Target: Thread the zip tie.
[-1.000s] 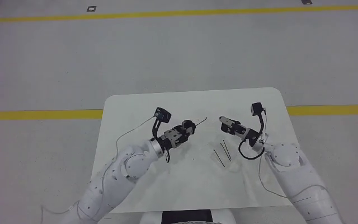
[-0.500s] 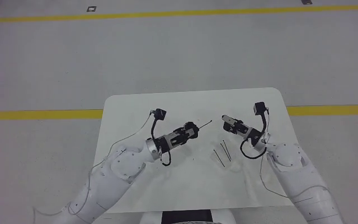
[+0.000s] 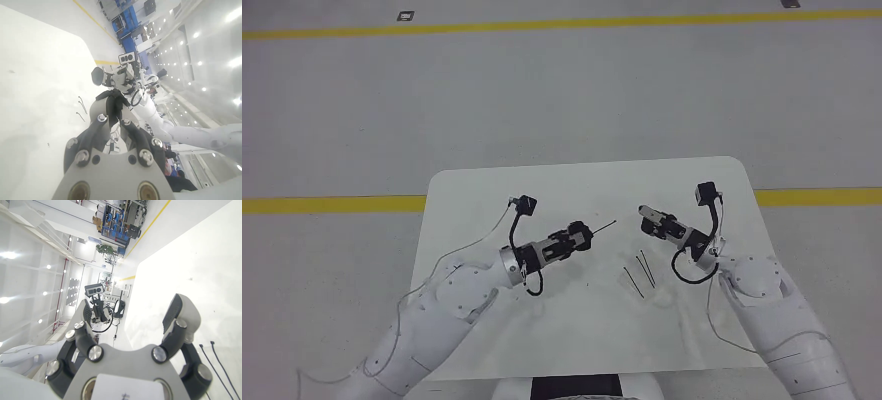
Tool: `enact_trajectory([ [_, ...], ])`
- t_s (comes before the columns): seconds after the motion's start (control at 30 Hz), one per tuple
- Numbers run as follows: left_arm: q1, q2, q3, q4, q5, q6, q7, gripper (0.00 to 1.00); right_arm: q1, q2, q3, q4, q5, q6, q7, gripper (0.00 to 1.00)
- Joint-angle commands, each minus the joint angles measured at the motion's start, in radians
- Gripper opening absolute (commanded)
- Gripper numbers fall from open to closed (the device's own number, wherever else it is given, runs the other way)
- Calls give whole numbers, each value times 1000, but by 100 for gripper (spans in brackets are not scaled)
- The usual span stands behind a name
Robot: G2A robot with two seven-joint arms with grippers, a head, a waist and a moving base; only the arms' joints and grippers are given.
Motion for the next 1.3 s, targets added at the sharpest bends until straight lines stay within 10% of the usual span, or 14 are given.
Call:
enact_trajectory([
  [0.0, 5, -5, 14, 13, -90, 0, -17, 0, 0, 0, 0, 0, 0, 0, 0, 100],
  [0.23, 16, -14, -39, 89, -435, 0, -263, 0, -3, 6, 35, -16, 43, 0, 168, 100],
  [0.57, 72, -40, -163, 116, -477, 0, -485, 0, 85, -25, 87, 142, 367, 0, 671, 100],
  [0.87, 60, -84, -168, 132, -426, 0, -522, 0, 171, -79, -3, 236, 476, 0, 751, 100],
  [1.27, 49, -86, -143, 133, -420, 16, -502, 0, 174, -83, -55, 250, 561, 60, 751, 100],
])
